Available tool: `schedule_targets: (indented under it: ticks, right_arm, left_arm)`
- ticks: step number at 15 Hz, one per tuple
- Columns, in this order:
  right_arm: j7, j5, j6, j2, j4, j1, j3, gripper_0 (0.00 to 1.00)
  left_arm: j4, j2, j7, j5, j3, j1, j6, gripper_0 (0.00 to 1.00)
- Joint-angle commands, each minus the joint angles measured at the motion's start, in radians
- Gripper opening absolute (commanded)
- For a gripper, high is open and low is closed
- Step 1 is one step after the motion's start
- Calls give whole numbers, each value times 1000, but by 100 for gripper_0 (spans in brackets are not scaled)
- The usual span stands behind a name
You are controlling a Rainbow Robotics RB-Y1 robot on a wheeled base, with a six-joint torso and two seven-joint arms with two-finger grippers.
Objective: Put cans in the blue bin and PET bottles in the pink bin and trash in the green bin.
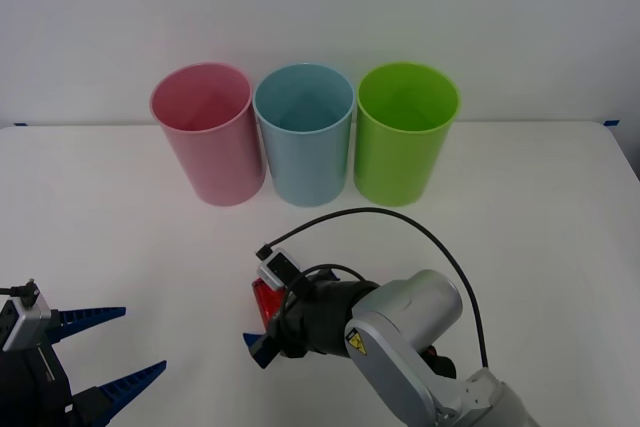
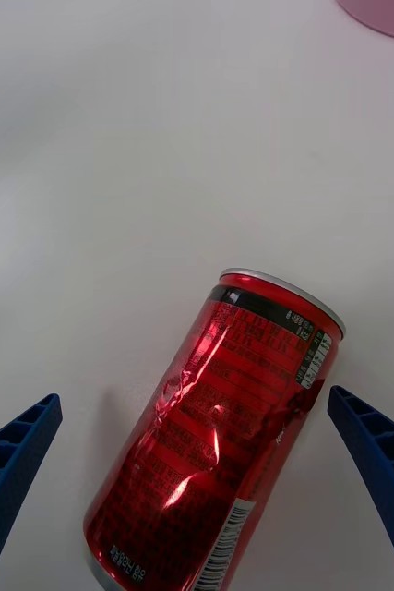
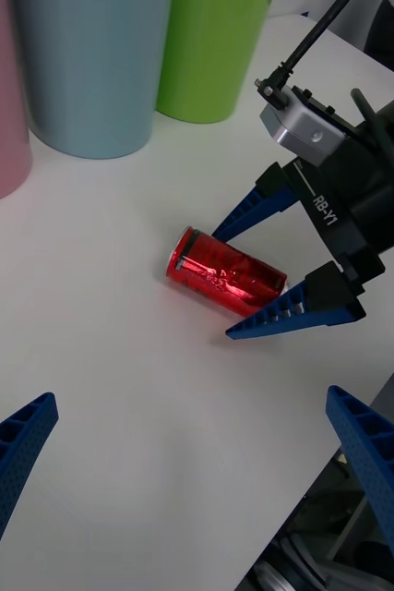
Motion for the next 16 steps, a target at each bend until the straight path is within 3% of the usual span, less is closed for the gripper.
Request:
schedule_targets:
  ticks: [1,4,5,6,7,8,9,10,16]
  right_arm:
    - [5,0,42,2,38,-2,7,100]
    - [15,0,68,6,69,-15,10,100]
    - [22,0,71,9,69,-15,10,93]
    - [23,0,73,9,69,-15,10,93]
    - [28,0,73,11,69,-15,10,82]
    - [29,0,73,11,69,-15,10,44]
    - [29,0,73,12,69,-15,10,13]
    - [31,0,73,11,69,-15,10,0]
    - [72,0,74,11,69,-23,7,0]
  left_arm:
    - [0,0,0,0,0,0,0,100]
    - [0,0,0,0,0,0,0,100]
    - [0,0,0,0,0,0,0,100]
    - [0,0,0,0,0,0,0,100]
    - [0,0,0,0,0,0,0,100]
    - [0,0,0,0,0,0,0,100]
    - [0,0,0,0,0,0,0,100]
    - [0,0,0,0,0,0,0,100]
    - [0,0,0,0,0,0,0,100]
